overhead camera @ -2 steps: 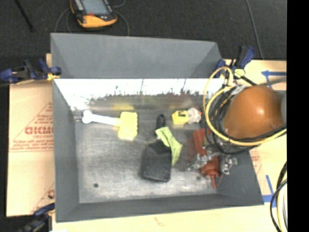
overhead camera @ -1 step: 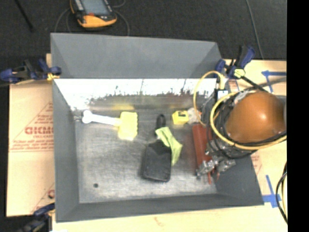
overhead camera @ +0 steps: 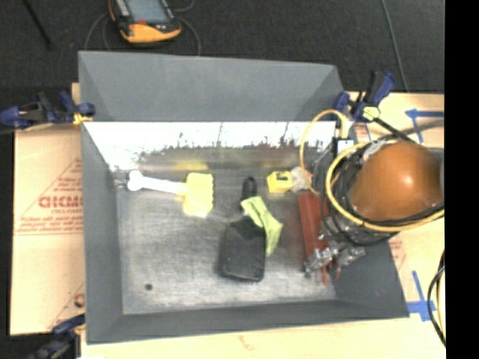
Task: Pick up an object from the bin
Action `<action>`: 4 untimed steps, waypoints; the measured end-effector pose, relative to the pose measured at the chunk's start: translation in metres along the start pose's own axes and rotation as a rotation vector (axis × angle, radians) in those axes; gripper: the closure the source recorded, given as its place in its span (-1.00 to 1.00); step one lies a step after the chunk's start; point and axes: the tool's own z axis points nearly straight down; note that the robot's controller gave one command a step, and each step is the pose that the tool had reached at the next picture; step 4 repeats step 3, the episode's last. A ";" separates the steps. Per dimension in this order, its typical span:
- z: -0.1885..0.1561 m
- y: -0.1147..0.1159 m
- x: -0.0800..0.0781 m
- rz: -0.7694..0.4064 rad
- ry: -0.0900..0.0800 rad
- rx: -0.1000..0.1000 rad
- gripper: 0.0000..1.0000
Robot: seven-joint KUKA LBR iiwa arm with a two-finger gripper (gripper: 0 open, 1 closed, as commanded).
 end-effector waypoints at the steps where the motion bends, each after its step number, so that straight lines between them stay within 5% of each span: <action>1: -0.041 0.006 -0.004 -0.002 0.007 -0.013 1.00; 2: -0.097 0.012 -0.009 0.023 0.013 -0.005 1.00; 4: -0.125 0.017 -0.006 0.001 0.010 -0.010 1.00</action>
Offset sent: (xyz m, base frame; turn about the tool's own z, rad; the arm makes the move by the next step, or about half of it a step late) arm -0.0143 0.0074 0.0953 0.0218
